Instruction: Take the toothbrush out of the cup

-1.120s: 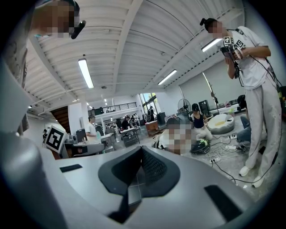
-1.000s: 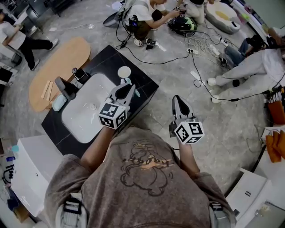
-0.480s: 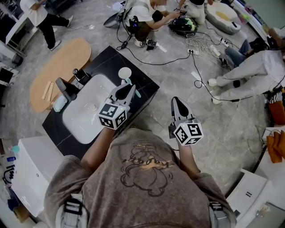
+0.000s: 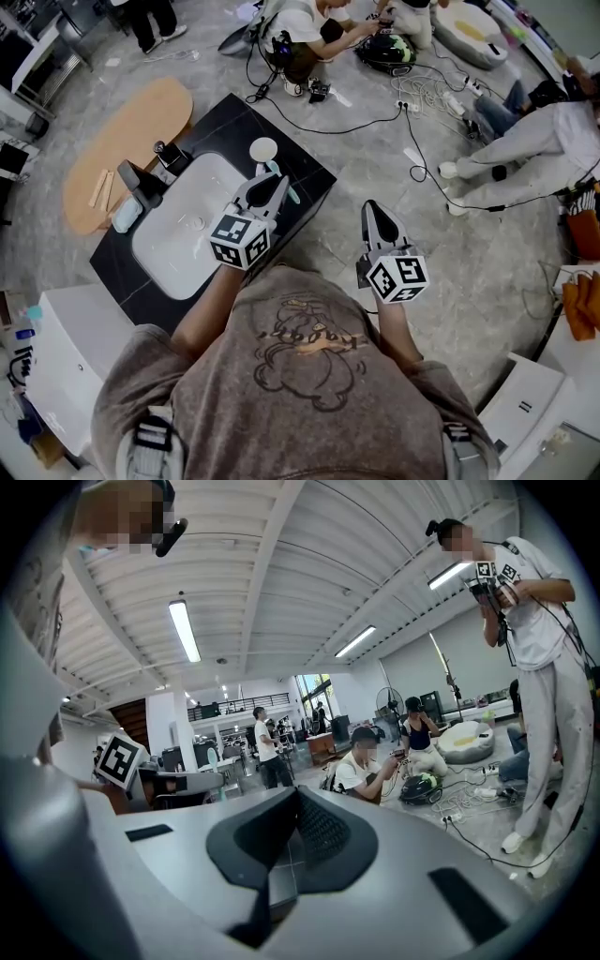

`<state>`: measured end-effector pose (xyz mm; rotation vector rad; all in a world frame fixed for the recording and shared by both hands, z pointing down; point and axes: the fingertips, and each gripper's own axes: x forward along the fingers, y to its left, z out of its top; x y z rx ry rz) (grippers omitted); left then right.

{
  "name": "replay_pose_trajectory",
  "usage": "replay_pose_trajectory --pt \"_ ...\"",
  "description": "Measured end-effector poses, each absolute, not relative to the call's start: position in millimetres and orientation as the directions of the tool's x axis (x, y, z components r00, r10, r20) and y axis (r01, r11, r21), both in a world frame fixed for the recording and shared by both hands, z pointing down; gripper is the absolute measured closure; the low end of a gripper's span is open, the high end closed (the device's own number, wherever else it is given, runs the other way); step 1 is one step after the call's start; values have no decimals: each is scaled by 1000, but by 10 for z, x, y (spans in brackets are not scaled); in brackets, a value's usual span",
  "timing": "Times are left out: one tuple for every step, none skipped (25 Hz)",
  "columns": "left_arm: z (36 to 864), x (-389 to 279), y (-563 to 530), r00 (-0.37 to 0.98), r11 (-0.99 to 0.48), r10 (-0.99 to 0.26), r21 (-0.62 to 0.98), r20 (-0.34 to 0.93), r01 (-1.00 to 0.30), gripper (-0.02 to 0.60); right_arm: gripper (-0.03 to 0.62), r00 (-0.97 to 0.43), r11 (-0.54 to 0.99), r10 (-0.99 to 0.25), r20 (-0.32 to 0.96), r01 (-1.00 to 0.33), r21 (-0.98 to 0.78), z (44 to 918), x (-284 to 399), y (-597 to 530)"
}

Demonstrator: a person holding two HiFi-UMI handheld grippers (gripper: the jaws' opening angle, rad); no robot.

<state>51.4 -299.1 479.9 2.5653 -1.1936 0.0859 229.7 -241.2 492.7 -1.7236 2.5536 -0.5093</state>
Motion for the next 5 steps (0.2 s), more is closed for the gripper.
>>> replay_pose_trajectory --pt "4807 520 -2984 653 -606 -735 254 184 -754 545 592 -391 338 -906 164 -900 -277 4929 2298 -2410" --pt "4816 523 -2979 654 -606 -734 256 185 -753 545 592 -391 338 -906 163 -900 -277 4929 2297 -2409" --pt "4827 524 -2975 654 -606 -733 257 187 -753 545 592 -390 338 -906 162 -900 -277 4930 2297 -2408" --pt "4838 524 -2971 654 -606 -732 259 189 -752 545 592 -390 338 -907 161 -900 -277 4932 2296 -2405" --pt "4849 525 -2966 655 -605 -731 260 192 -752 545 592 -389 337 -907 160 -900 -277 4933 2296 -2402"
